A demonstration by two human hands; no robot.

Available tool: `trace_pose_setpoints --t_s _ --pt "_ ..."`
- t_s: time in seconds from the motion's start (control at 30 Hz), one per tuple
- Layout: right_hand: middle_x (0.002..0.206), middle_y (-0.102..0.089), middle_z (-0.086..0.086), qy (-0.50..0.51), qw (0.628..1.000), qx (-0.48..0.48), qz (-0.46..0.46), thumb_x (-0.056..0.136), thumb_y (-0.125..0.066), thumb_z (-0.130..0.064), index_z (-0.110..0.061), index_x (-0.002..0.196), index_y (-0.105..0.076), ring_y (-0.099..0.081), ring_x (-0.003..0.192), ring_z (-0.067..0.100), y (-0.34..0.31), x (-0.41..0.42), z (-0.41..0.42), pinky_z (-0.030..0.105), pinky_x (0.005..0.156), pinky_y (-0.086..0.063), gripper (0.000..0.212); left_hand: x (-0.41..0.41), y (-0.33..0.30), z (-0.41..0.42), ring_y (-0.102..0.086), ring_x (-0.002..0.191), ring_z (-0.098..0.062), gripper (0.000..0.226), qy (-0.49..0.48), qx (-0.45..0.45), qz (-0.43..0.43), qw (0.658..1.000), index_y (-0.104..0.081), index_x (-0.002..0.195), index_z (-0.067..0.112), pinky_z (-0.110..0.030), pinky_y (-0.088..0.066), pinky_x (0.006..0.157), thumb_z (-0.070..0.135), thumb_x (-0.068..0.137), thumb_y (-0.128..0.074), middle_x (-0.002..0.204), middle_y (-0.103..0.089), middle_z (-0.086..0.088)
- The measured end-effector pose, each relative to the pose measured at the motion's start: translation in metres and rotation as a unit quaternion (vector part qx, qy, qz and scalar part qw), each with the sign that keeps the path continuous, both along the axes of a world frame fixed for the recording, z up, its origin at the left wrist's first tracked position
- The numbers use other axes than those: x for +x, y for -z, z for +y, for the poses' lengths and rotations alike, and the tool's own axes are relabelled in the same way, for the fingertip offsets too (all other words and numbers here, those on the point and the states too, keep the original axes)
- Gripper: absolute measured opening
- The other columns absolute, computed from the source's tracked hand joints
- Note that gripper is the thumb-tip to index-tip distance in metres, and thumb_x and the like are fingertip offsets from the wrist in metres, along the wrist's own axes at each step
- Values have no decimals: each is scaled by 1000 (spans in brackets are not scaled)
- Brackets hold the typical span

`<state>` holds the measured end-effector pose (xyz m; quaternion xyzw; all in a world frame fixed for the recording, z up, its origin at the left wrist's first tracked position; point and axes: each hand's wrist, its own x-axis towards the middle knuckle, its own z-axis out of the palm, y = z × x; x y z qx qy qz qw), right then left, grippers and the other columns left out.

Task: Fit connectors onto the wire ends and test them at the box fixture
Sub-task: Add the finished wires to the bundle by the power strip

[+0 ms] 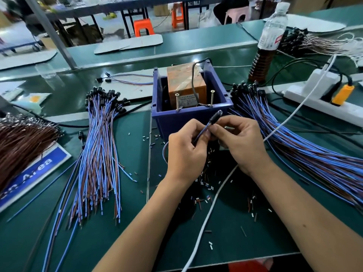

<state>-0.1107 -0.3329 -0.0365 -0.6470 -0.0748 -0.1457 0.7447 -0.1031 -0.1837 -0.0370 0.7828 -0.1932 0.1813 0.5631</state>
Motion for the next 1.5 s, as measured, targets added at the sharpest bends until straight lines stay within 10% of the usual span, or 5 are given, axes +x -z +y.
trace_pose_setpoints --t_s 0.17,0.7,0.87,1.13,1.5 --pt "78 -77 4 8 1000 -18 -4 85 -82 -16 -7 93 -80 -64 59 7 -1 -3 -1 14 57 -48 13 -7 -2 -6 -52 56 -3 20 -26 -13 0 1000 -56 85 18 -9 -35 55 12 103 -62 67 -61 16" --pt "66 -61 -3 113 989 97 5 93 -75 -18 -21 82 -78 -44 48 10 0 8 -12 22 48 -38 12 -1 -4 1 -56 54 -20 21 -33 0 -24 999 -51 84 10 -30 -45 53 9 105 -53 63 -63 4" --pt "73 -70 1 69 996 -45 -32 92 -79 -33 -25 96 -80 -57 58 15 3 -5 -7 24 48 -44 9 -2 -6 1 -59 55 -18 17 -93 -50 -43 993 -52 89 13 -28 -45 53 12 106 -54 68 -67 7" --pt "80 -77 -1 -15 999 25 -22 88 -75 3 1 97 -78 -67 65 2 -3 -12 18 11 60 -49 10 -10 -6 -5 -54 63 -7 16 -126 -42 -60 989 -55 88 7 -23 -42 59 10 104 -58 73 -60 10" --pt "86 -76 8 92 994 16 -54 104 -62 -15 -14 97 -66 -51 47 13 -14 4 1 22 46 -41 9 -9 -12 0 -64 62 -14 7 -208 -143 -135 958 -54 101 15 -32 -50 61 11 106 -51 69 -66 9"
